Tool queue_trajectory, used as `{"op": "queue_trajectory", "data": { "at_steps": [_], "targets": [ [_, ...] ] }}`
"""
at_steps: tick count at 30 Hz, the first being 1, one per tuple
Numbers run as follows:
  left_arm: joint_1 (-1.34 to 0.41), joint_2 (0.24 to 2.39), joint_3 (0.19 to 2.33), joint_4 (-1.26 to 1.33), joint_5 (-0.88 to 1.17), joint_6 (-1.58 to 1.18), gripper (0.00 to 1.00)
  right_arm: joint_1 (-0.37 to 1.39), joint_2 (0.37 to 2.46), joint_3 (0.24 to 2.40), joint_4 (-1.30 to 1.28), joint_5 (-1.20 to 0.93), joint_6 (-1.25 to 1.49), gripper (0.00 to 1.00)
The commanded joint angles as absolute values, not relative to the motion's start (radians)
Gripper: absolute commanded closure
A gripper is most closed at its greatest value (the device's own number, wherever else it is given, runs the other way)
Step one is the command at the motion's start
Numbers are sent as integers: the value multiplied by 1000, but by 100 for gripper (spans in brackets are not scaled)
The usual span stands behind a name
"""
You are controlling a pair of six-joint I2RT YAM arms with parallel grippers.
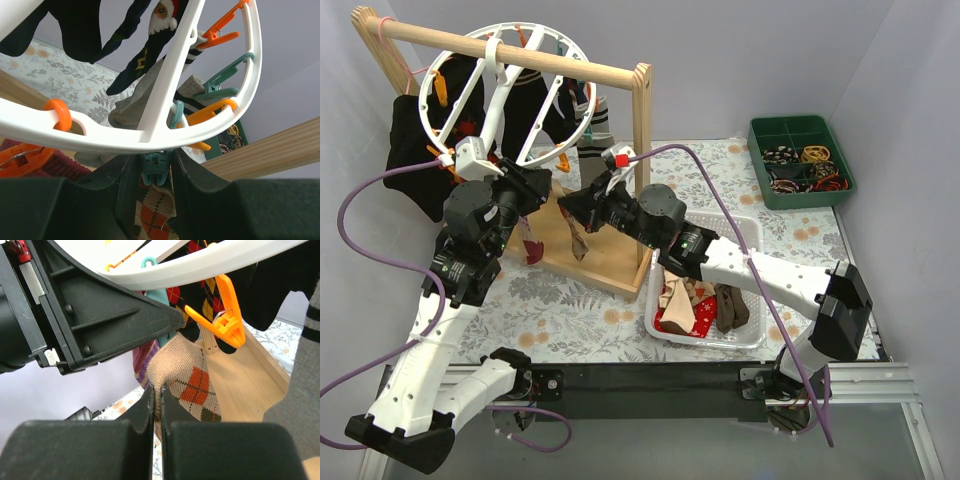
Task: Clip the socks to the hanger
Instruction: Clamp the sock onto the hanger.
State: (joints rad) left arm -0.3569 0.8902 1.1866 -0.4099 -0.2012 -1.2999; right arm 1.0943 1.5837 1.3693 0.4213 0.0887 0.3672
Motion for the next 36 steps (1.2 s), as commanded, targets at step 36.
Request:
{"op": "queue_trajectory", "data": {
  "at_steps": [36],
  "targets": [
    [-356, 838, 1206, -423, -299, -1266, 100, 1097, 1555, 1351, 514, 110, 413, 99]
  ]
}}
